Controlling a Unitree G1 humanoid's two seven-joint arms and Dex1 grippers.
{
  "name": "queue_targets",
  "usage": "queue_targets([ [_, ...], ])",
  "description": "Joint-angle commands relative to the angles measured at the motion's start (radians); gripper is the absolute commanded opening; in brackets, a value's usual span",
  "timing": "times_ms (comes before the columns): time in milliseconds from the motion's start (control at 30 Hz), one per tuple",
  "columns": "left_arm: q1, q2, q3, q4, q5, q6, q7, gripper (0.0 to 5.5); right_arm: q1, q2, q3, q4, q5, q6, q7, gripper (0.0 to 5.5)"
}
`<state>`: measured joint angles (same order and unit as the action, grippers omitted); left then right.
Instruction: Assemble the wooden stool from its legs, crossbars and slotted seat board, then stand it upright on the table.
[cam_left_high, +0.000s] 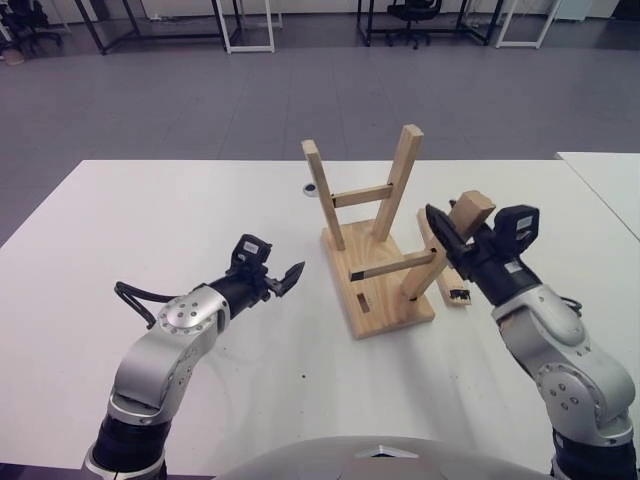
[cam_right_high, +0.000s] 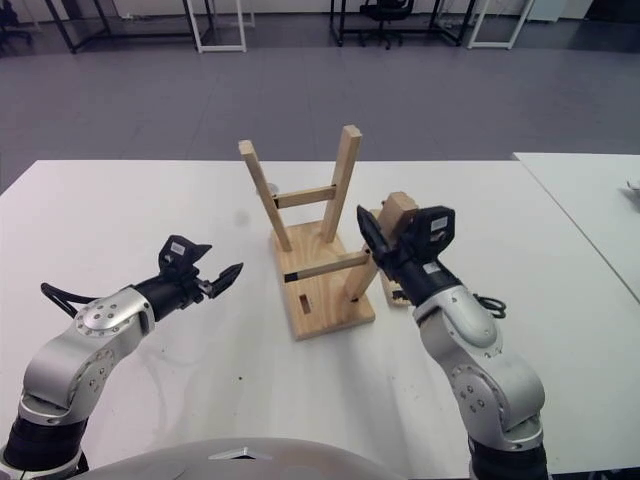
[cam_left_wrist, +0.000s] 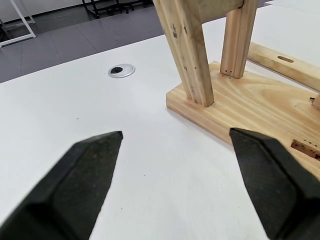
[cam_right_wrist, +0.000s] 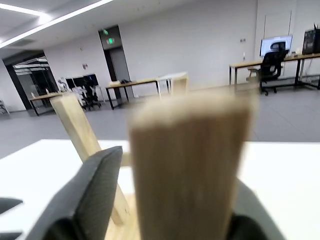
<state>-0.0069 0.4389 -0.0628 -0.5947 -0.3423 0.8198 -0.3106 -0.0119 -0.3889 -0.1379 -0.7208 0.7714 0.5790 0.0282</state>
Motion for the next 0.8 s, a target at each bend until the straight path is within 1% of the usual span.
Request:
queue_targets([
  [33,-0.026,0.011,0.011,0.023,0.014,-0.020,-0.013,3.93,-0.222,-0.069,-0.131,0.007,0.131,0.033,-0.019,3.10],
  [100,-0.028,0.011,0.010,0.027,0.016,-0.025,-0.016,3.93,-0.372,-0.126,-0.226,0.092,0.208,0.046,-0.052,3.61],
  [133,-0.031,0.012,0.010,0.029,0.018,-0.030,-0.016,3.93,-0.425,-0.148,-0.276,0.183,0.210,0.053,-0.082,3.78],
  [200,-0.048,0.007,0.010,0.040,0.021,-0.037,-0.014,3.93,-0.423,-0.187,-0.314,0.380,0.152,0.091,-0.102,4.25],
  [233,-0.056,0.005,0.009,0.043,0.022,-0.039,-0.013,3.93,-0.387,-0.181,-0.304,0.454,0.135,0.108,-0.084,4.29],
  [267,-0.062,0.003,0.008,0.047,0.022,-0.042,-0.012,3.93,-0.336,-0.174,-0.255,0.509,0.097,0.122,-0.044,4.29],
  [300,-0.066,0.001,0.005,0.051,0.024,-0.045,-0.012,3.93,-0.279,-0.175,-0.180,0.546,0.070,0.149,0.022,4.29],
  [367,-0.079,-0.002,-0.003,0.066,0.031,-0.053,-0.016,3.93,-0.195,-0.172,-0.062,0.581,0.013,0.185,0.106,4.29],
  [400,-0.083,-0.003,-0.005,0.071,0.035,-0.056,-0.017,3.93,-0.172,-0.164,-0.028,0.586,0.005,0.201,0.133,4.29],
  [500,-0.090,-0.006,-0.011,0.078,0.043,-0.059,-0.018,3.93,-0.153,-0.115,0.032,0.635,-0.067,0.238,0.107,4.29],
  [633,-0.088,-0.005,-0.036,0.071,0.064,-0.070,-0.015,3.93,-0.123,-0.113,0.160,0.701,-0.245,0.274,0.075,4.29],
  [700,-0.092,-0.005,-0.039,0.073,0.063,-0.069,-0.016,3.93,-0.113,-0.115,0.184,0.706,-0.314,0.261,0.068,3.83],
  [767,-0.094,-0.005,-0.035,0.070,0.062,-0.068,-0.015,3.93,-0.111,-0.102,0.173,0.702,-0.351,0.253,0.063,3.41],
  [800,-0.100,-0.012,-0.016,0.064,0.051,-0.067,-0.012,3.93,-0.114,-0.102,0.166,0.701,-0.368,0.248,0.060,3.29],
])
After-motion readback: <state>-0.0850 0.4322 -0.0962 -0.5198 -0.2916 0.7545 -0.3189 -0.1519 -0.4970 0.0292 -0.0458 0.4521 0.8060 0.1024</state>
